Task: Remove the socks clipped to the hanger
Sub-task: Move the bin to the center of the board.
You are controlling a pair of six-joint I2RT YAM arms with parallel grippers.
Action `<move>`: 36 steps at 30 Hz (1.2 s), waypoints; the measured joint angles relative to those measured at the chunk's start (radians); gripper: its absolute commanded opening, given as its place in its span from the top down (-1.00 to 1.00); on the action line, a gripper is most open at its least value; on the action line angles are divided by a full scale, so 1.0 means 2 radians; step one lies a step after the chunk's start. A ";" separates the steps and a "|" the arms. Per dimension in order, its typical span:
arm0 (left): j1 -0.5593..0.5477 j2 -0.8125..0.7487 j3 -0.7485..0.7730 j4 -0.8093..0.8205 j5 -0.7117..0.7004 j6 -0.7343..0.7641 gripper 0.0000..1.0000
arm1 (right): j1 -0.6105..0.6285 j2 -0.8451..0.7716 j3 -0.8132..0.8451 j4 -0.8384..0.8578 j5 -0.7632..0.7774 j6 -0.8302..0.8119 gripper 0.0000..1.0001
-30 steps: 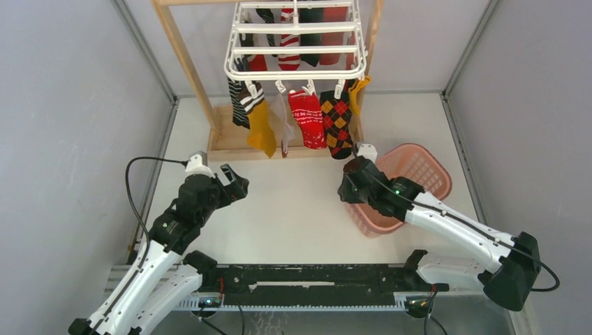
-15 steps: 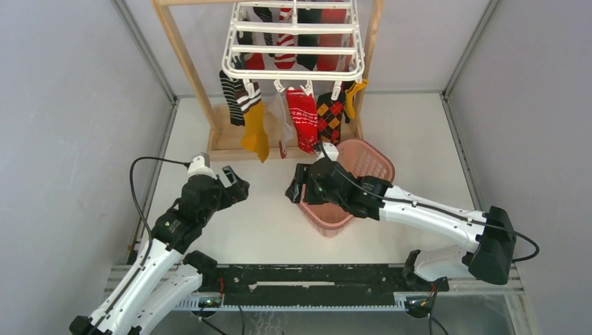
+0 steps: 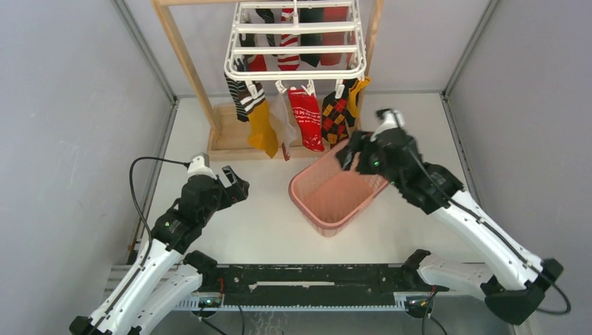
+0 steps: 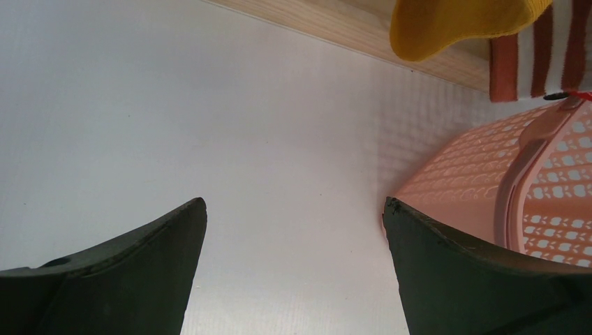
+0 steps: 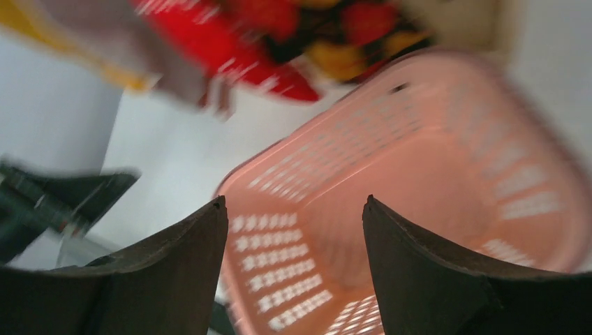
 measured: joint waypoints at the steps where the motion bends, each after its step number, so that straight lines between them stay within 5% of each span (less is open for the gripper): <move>1: 0.000 0.000 0.000 0.000 0.000 0.000 -1.00 | -0.030 -0.010 -0.001 -0.001 -0.003 -0.012 -0.53; 7: 0.000 0.000 0.000 0.000 0.000 0.000 -1.00 | -0.196 0.000 -0.023 0.004 -0.040 -0.083 -0.52; 14: 0.000 0.000 0.000 0.000 0.001 0.000 -0.99 | -0.274 0.060 -0.060 0.024 -0.114 -0.129 -0.46; 25: 0.000 0.001 0.000 0.000 0.001 0.000 -1.00 | -0.292 0.063 -0.100 0.070 -0.141 -0.153 -0.18; 36: -0.001 0.000 0.000 0.000 0.001 0.000 -1.00 | -0.235 0.014 -0.148 0.048 -0.118 -0.141 -0.02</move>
